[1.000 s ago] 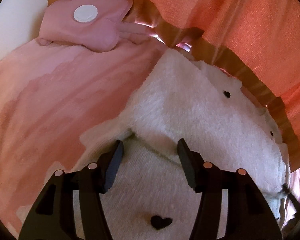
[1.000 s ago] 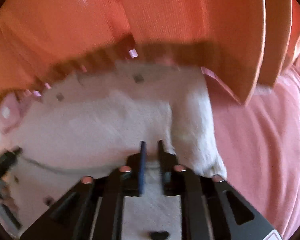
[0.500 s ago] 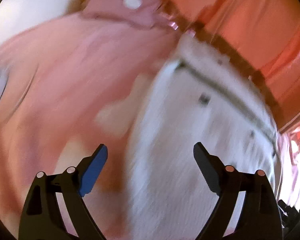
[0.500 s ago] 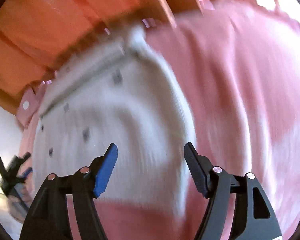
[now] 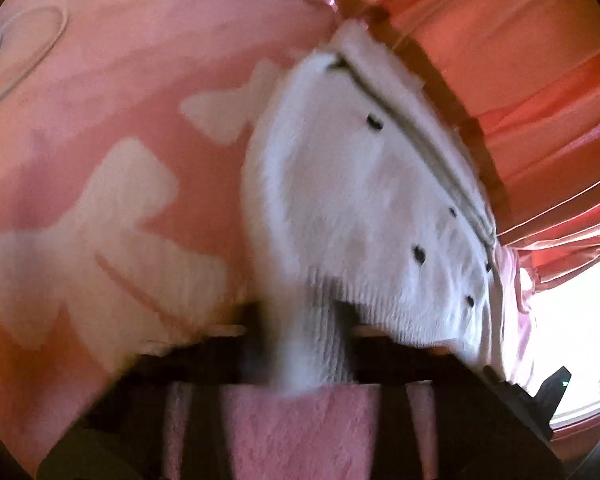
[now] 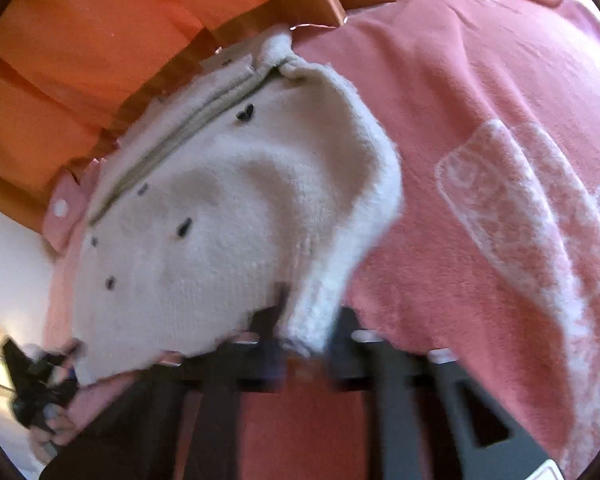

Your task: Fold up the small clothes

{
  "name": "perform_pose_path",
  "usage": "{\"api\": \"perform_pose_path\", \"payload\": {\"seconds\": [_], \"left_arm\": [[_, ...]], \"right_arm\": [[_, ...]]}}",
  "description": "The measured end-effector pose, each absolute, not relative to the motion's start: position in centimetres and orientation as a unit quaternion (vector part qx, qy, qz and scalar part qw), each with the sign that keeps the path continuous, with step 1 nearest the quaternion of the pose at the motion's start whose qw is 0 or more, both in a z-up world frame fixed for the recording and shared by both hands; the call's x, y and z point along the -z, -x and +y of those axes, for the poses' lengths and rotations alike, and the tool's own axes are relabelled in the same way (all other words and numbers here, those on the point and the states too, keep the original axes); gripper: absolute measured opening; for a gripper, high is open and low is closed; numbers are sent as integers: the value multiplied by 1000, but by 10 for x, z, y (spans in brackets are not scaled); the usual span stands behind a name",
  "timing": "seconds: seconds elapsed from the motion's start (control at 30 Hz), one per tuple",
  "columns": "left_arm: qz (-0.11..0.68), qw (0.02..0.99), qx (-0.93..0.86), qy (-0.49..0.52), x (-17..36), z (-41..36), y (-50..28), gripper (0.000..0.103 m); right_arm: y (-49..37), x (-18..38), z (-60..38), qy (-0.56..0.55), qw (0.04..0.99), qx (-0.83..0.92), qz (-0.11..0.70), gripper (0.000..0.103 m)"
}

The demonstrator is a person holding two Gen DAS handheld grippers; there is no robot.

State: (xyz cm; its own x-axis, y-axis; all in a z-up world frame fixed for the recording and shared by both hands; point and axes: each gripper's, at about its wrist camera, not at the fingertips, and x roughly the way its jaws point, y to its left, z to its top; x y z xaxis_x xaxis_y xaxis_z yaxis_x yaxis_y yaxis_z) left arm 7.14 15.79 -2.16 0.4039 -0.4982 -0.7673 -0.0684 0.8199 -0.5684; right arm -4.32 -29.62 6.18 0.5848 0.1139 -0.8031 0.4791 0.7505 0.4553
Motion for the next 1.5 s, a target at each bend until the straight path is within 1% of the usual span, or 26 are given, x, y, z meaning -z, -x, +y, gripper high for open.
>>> {"api": "perform_pose_path", "payload": {"seconds": [0.07, 0.13, 0.27, 0.37, 0.57, 0.67, 0.73, 0.8, 0.87, 0.93, 1.0, 1.1, 1.2, 1.3, 1.43, 1.5], "left_arm": [[521, 795, 140, 278, 13, 161, -62, 7], [504, 808, 149, 268, -7, 163, -51, 7], [484, 819, 172, 257, -41, 168, -24, 6], [483, 823, 185, 234, -57, 169, 5, 6], [515, 811, 192, 198, -63, 177, 86, 6], [523, 806, 197, 194, -79, 183, 127, 6], [512, 808, 199, 213, -99, 191, 136, 6], [474, 830, 202, 212, -130, 193, 121, 6], [434, 853, 210, 199, -150, 186, 93, 7], [392, 876, 210, 187, -165, 174, 49, 7], [376, 886, 195, 187, -163, 154, -13, 7], [368, 898, 164, 175, -150, 125, -80, 7], [391, 896, 129, 164, -112, 91, -155, 7], [416, 885, 106, 179, -73, 80, -199, 7], [441, 872, 96, 191, -32, 83, -222, 7], [455, 863, 98, 199, -22, 83, -232, 8]], "right_arm": [[52, -81, -297, -325, 843, 108, 416, 8], [66, -103, -296, -307, 859, 102, 397, 7], [96, -125, -293, -272, 875, 98, 389, 6], [126, -124, -291, -257, 874, 97, 401, 6], [209, -113, -275, -231, 847, 72, 473, 6], [244, -132, -270, -222, 844, 56, 486, 6], [252, -161, -272, -227, 860, 37, 456, 6], [240, -191, -282, -228, 885, 23, 405, 6], [208, -213, -301, -241, 910, -2, 339, 6], [166, -215, -324, -257, 921, -8, 291, 6], [113, -201, -347, -279, 922, 7, 269, 6], [32, -166, -375, -317, 909, 34, 268, 6], [-32, -127, -392, -344, 892, 62, 286, 7], [-77, -94, -401, -355, 879, 84, 308, 7], [-111, -58, -407, -347, 866, 106, 344, 7], [-121, -47, -409, -341, 859, 114, 363, 8]]}}
